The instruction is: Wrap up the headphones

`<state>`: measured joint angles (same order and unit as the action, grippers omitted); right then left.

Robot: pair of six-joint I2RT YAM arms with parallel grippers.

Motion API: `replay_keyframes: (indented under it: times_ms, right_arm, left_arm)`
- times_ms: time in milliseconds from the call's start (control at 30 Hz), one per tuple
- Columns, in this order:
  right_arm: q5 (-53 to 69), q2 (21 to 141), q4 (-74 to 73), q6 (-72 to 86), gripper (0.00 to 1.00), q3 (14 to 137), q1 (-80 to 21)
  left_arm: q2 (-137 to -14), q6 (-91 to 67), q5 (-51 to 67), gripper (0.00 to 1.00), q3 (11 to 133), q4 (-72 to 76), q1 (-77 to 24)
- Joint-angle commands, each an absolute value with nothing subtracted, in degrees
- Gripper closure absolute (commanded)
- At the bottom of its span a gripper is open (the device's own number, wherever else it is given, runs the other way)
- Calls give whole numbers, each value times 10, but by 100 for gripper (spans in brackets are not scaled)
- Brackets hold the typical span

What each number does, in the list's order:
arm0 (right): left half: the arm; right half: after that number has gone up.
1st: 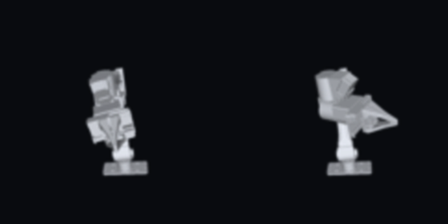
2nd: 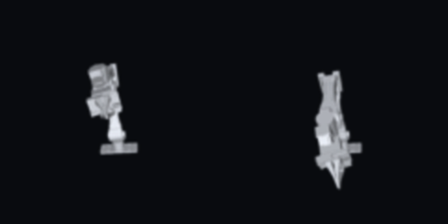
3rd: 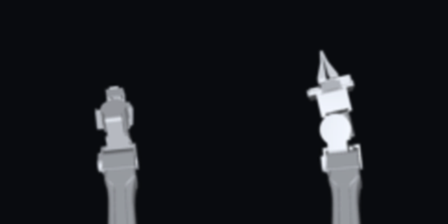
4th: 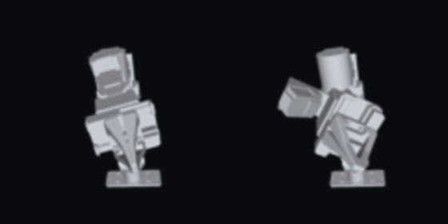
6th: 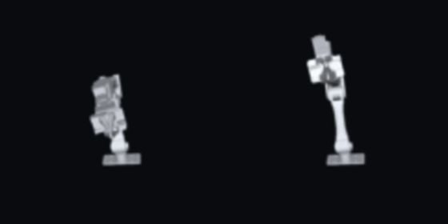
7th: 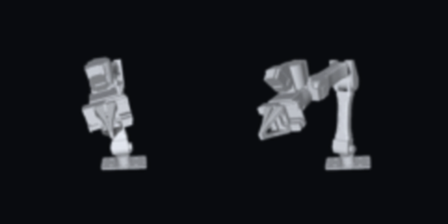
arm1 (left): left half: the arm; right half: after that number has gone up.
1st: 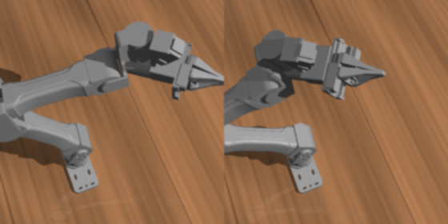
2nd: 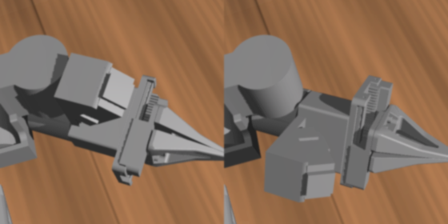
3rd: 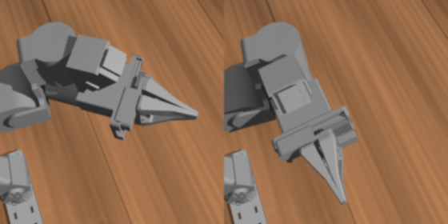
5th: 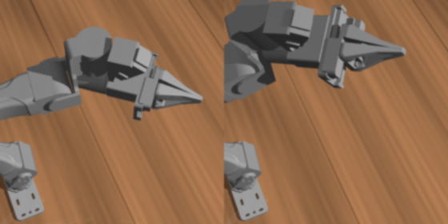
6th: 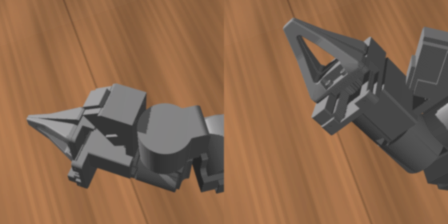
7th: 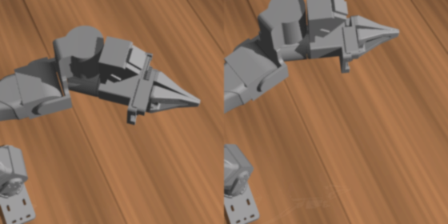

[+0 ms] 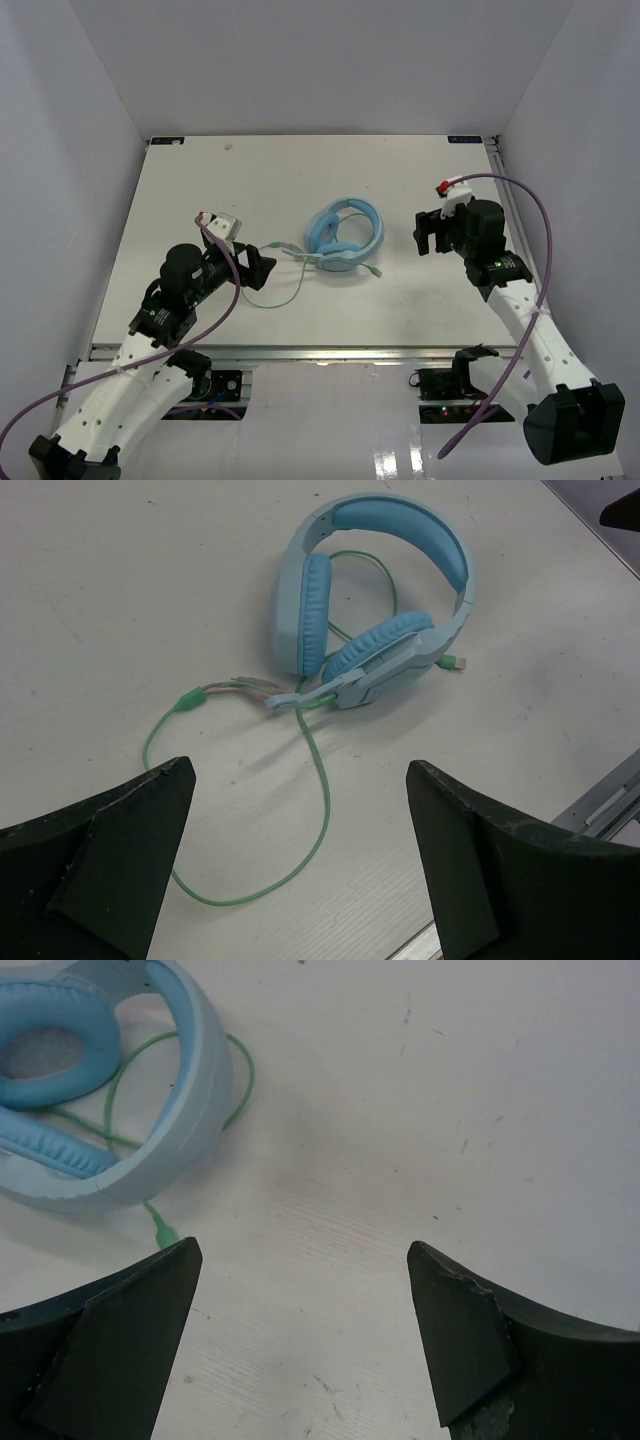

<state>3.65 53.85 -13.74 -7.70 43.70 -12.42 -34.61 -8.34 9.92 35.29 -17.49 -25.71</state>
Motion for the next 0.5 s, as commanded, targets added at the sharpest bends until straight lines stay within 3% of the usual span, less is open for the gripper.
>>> replay_keyframes:
  times_ms: [0,233,367,467]
  right_arm:
    - [280,576,-208,-283,10,507,-124]
    - [440,626,-253,-383,10,532,-123]
    - [400,664,-207,-325,10,545,-131]
    - [304,738,-189,-234,8,603,-163]
  left_arm:
    - [-346,-78,106,2,351,-161,-260]
    - [-351,-77,103,2,349,-161,-260]
    - [-355,-77,104,2,349,-160,-260]
    - [-365,-76,104,2,350,-160,-260]
